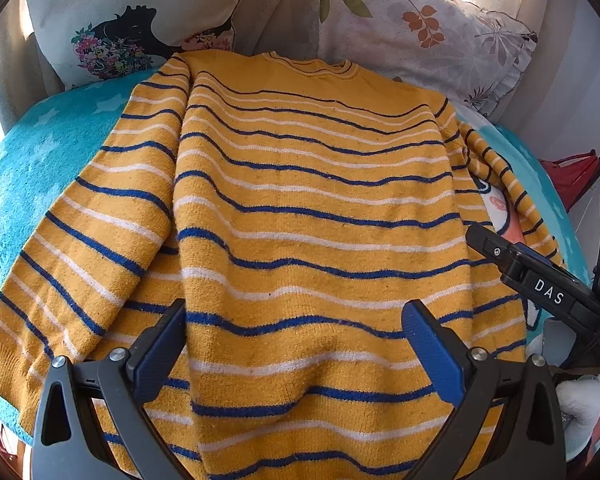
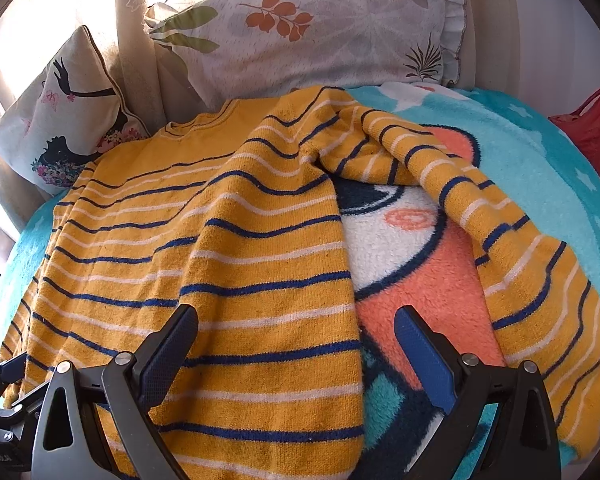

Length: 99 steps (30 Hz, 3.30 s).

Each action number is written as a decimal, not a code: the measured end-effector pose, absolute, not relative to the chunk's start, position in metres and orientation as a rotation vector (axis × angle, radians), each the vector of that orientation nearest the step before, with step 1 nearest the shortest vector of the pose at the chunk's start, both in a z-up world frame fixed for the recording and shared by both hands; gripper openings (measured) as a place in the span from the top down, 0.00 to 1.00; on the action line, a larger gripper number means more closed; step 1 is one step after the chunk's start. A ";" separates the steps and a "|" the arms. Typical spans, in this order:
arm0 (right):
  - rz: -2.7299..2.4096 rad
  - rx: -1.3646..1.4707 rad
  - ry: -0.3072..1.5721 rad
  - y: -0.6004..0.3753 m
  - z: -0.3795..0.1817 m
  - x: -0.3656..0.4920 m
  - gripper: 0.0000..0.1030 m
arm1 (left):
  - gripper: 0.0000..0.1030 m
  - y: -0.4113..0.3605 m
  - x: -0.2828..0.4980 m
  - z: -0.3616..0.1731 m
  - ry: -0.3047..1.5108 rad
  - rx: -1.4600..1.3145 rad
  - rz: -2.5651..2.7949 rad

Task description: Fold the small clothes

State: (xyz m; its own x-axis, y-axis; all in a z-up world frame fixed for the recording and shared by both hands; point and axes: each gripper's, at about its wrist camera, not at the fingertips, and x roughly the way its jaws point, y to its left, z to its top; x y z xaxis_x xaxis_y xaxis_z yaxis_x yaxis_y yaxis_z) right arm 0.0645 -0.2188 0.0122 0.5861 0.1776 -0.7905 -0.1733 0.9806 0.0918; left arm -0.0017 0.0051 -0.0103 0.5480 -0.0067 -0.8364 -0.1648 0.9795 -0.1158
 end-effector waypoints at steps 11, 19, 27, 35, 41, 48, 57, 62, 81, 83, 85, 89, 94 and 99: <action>0.210 0.026 0.911 -0.219 0.012 0.063 0.02 | 0.00 0.016 -0.013 0.007 0.932 -0.184 0.075; 0.205 0.020 0.924 -0.221 0.010 0.064 0.02 | 0.00 0.129 -0.048 0.021 0.859 -0.241 0.372; 0.194 0.022 0.928 -0.217 0.007 0.065 0.02 | 0.00 0.210 -0.091 -0.011 0.925 -0.371 0.517; 0.145 0.013 0.930 -0.215 0.007 0.066 0.02 | 0.96 0.205 -0.093 -0.010 0.919 -0.478 0.337; 0.128 0.037 0.940 -0.216 0.010 0.069 0.02 | 0.97 0.278 -0.102 0.013 0.859 -0.560 0.525; 0.141 0.056 0.950 -0.211 0.009 0.071 0.02 | 0.97 0.356 -0.087 0.082 0.763 -0.379 0.817; 0.150 0.100 0.914 -0.224 0.018 0.067 0.02 | 0.97 0.301 -0.024 0.126 0.754 -0.251 0.693; 0.171 0.127 0.905 -0.230 0.019 0.065 0.02 | 0.97 0.202 0.044 0.140 0.783 -0.213 0.404; 0.139 0.250 0.894 -0.309 0.014 0.056 0.02 | 0.95 -0.100 0.229 0.036 1.049 -0.272 -0.302; 0.148 0.244 0.889 -0.307 0.014 0.056 0.02 | 0.95 -0.107 0.231 0.033 1.054 -0.263 -0.310; 0.167 0.244 0.882 -0.305 0.016 0.056 0.02 | 0.95 -0.106 0.228 0.037 1.049 -0.272 -0.328; 0.228 0.264 0.843 -0.302 0.028 0.057 0.02 | 0.86 -0.090 0.204 0.065 0.981 -0.229 -0.361; 0.365 0.246 0.781 -0.280 0.059 0.078 0.02 | 0.35 -0.035 0.143 0.097 0.848 -0.176 -0.200; 0.473 0.146 0.732 -0.232 0.072 0.114 0.03 | 0.35 0.032 0.084 0.091 0.851 -0.164 0.011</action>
State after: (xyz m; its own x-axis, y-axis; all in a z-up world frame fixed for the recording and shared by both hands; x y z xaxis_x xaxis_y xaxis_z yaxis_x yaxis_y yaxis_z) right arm 0.1137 -0.2320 0.0716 0.6442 0.4639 -0.6081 -0.3636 0.8852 0.2902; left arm 0.0842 0.0321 0.0907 0.6601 -0.0556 -0.7491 -0.0751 0.9874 -0.1395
